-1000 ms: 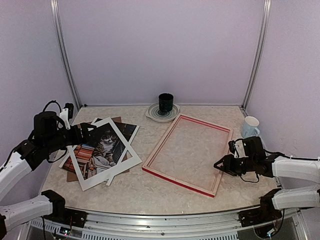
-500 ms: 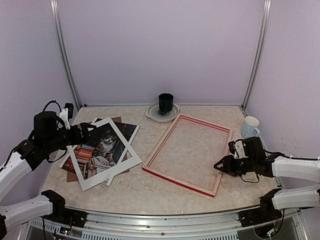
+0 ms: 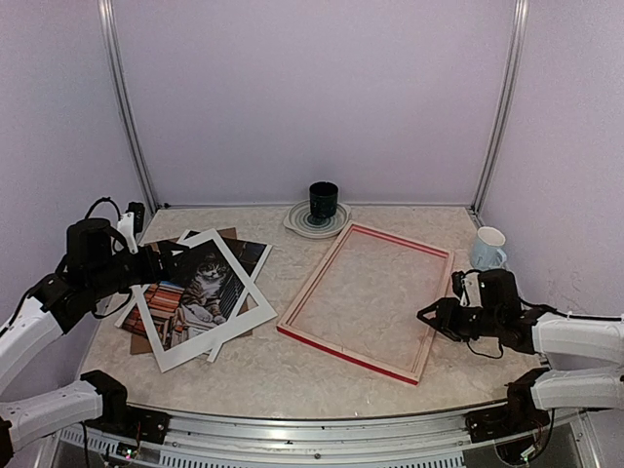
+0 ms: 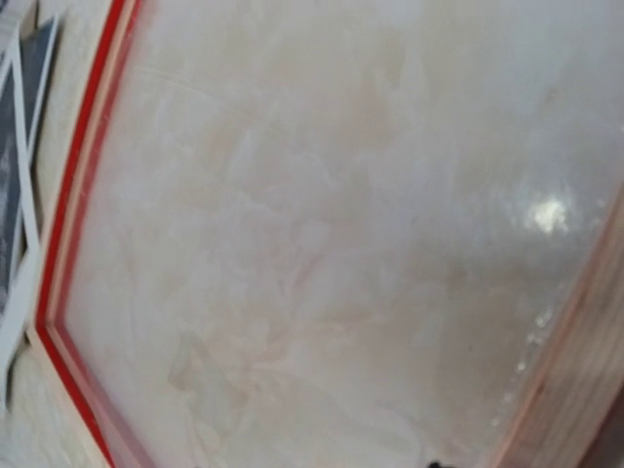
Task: Put the photo into the frame
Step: Place the glass panel at the frame body.
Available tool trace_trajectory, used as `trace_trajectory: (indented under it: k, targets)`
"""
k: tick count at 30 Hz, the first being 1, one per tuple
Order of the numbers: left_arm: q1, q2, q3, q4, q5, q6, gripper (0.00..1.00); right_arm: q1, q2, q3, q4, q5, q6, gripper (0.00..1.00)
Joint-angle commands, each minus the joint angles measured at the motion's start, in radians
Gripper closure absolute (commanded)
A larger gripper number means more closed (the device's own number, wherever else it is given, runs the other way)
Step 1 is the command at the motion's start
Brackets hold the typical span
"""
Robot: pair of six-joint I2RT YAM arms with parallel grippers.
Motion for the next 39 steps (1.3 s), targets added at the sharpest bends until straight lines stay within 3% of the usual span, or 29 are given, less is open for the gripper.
trace_trajectory:
  k: [1, 6, 19, 28, 39]
  targets:
    - [0.007, -0.009, -0.012, 0.025, 0.012, -0.008, 0.01, -0.007, -0.036, -0.048, 0.122, 0.035, 0.074, 0.51]
    - [0.007, -0.01, -0.012, 0.025, 0.01, -0.007, 0.01, -0.007, -0.073, -0.103, 0.249, 0.034, 0.148, 0.5]
    - [0.008, -0.012, -0.012, 0.025, 0.011, -0.004, 0.01, -0.007, -0.147, -0.164, 0.3, 0.026, 0.285, 0.35]
    - [0.009, -0.014, -0.011, 0.025, 0.015, -0.001, 0.01, -0.007, -0.089, -0.256, 0.541, -0.04, 0.525, 0.31]
    - [0.009, -0.02, -0.011, 0.027, 0.016, -0.001, 0.01, -0.007, -0.106, -0.254, 0.505, -0.039, 0.654, 0.24]
